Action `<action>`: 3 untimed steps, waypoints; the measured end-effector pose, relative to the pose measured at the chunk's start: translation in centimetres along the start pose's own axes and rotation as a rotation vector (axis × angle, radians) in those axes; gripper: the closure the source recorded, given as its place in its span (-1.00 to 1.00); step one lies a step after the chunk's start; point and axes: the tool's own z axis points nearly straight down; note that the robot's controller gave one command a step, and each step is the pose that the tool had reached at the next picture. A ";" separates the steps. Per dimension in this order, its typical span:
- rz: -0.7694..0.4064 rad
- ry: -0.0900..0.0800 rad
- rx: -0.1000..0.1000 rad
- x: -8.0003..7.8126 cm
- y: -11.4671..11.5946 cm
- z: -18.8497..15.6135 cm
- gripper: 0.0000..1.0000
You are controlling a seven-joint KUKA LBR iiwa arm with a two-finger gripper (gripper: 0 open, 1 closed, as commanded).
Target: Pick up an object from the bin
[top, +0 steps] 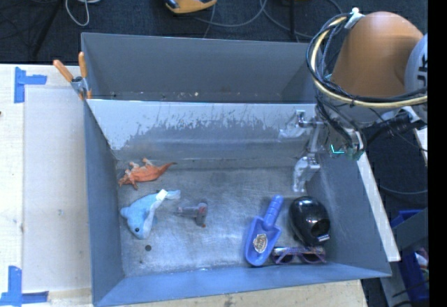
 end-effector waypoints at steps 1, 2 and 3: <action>-0.001 -0.008 0.001 -0.1 0.0 -0.5 -1.00; -0.084 -0.016 0.003 0.4 0.6 1.7 -1.00; -0.150 -0.011 0.001 3.3 0.4 7.9 -1.00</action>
Offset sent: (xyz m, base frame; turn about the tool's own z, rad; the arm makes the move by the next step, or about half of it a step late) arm -0.0250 0.0227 -0.0906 -0.3100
